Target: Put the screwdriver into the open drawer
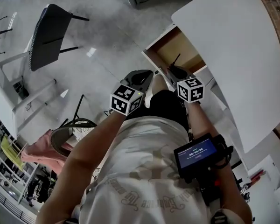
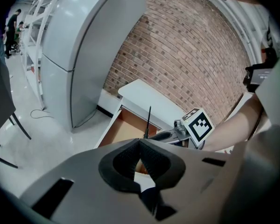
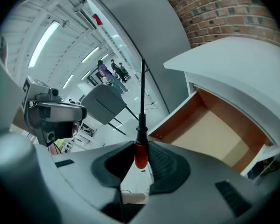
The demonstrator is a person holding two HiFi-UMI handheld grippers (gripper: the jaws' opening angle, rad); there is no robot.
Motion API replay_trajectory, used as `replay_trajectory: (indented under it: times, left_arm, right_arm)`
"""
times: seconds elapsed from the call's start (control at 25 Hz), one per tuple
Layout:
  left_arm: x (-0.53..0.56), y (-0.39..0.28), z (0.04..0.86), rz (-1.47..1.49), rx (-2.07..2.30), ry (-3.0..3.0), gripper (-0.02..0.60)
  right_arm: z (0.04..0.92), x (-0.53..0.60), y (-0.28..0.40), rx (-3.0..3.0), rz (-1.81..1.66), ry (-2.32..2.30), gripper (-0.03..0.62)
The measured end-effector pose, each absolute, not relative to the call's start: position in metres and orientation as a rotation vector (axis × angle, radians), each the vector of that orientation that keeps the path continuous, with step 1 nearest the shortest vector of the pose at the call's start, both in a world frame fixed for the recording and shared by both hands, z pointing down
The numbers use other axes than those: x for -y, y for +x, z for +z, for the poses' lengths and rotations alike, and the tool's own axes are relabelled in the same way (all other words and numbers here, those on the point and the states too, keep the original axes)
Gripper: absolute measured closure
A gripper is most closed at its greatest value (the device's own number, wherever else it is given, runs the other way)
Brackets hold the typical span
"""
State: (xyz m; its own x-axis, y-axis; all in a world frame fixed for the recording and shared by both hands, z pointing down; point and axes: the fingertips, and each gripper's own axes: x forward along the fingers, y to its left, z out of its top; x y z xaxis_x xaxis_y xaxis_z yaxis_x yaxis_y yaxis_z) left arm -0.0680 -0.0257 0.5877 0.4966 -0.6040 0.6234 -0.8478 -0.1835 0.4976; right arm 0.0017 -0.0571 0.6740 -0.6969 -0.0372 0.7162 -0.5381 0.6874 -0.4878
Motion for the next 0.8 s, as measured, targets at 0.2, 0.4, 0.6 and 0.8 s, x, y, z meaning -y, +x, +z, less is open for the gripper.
replay_trajectory:
  times: [0.2, 0.4, 0.6, 0.8]
  left_arm:
    - [0.025, -0.068, 0.606, 0.356, 1.206, 1.842, 0.561]
    - [0.026, -0.062, 0.623, 0.357, 1.204, 1.819, 0.561]
    - [0.027, -0.056, 0.640, 0.363, 1.193, 1.803, 0.561]
    - [0.026, -0.057, 0.660, 0.379, 1.166, 1.779, 0.561]
  right_arm:
    - [0.710, 0.059, 0.008, 2.132, 0.974, 0.453, 0.491]
    - [0.743, 0.062, 0.016, 2.085, 0.988, 0.462, 0.491]
    - [0.768, 0.065, 0.021, 2.054, 1.029, 0.489, 0.491]
    - [0.787, 0.077, 0.018, 2.037, 1.095, 0.543, 0.491]
